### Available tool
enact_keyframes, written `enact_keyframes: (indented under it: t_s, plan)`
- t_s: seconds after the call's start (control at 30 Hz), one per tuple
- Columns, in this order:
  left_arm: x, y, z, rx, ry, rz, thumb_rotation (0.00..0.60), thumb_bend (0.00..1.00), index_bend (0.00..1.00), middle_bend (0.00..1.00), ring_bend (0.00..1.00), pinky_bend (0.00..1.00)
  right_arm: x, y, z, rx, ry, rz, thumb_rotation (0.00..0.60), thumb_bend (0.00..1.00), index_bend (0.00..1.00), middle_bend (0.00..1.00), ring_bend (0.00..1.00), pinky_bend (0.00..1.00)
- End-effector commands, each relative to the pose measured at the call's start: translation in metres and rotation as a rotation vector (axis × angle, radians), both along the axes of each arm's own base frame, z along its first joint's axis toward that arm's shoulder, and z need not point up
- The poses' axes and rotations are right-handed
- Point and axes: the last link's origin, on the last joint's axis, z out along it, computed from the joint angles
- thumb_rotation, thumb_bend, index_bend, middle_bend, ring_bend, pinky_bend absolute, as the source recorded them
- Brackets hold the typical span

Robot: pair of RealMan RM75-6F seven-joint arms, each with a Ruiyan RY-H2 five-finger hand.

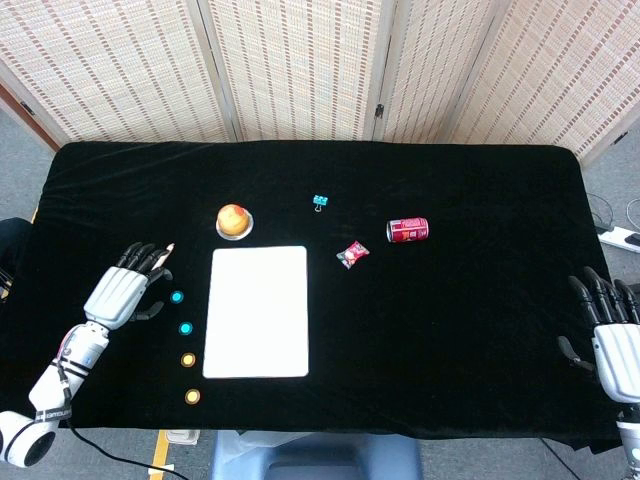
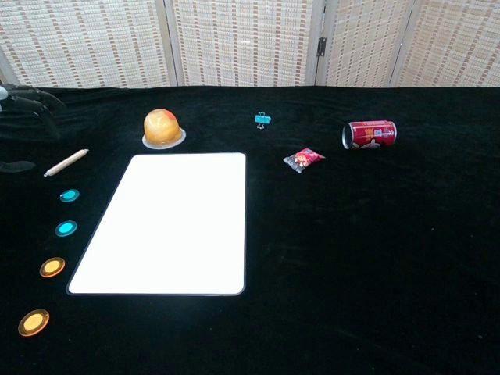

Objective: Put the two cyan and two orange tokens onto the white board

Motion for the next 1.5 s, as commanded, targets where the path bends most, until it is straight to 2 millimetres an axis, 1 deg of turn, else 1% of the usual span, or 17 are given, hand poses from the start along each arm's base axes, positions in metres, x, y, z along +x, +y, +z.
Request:
enact_keyframes:
  t_s: [0.03,0.23,0.47,0.73,1.33,1.5]
  plan:
    - [-0.004,0.007,-0.013,-0.031,0.029,0.026,0.600,0.36,0.40,0.16,0.04,0.00,-0.001,0.001,0.000,0.001,0.000,-0.003,0.600,0.36,0.00,0.03,0.09,0.04]
    - [-0.009,0.011,-0.030,-0.070,0.051,0.062,0.600,0.36,0.41,0.16,0.01,0.00,-0.002,0.001,-0.001,0.005,-0.005,-0.008,0.600,0.36,0.00,0.03,0.08,0.04]
    - [-0.011,0.018,-0.043,-0.092,0.058,0.096,0.600,0.36,0.42,0.15,0.01,0.00,-0.003,-0.001,-0.002,0.009,-0.007,-0.004,0.600,0.36,0.00,0.03,0.08,0.04]
    - [-0.013,0.024,-0.055,-0.105,0.069,0.128,0.600,0.36,0.42,0.15,0.01,0.00,-0.004,0.000,0.003,-0.015,-0.003,-0.008,0.600,0.36,0.00,0.03,0.08,0.04]
    - [-0.028,0.033,-0.063,-0.105,0.089,0.203,0.600,0.36,0.44,0.15,0.01,0.00,-0.005,0.001,0.002,-0.012,-0.006,-0.012,0.600,0.36,0.00,0.03,0.08,0.04]
    - [-0.029,0.033,-0.064,-0.104,0.083,0.205,0.600,0.37,0.45,0.15,0.01,0.00,-0.005,0.001,0.002,-0.011,-0.006,-0.015,0.600,0.36,0.00,0.03,0.09,0.04]
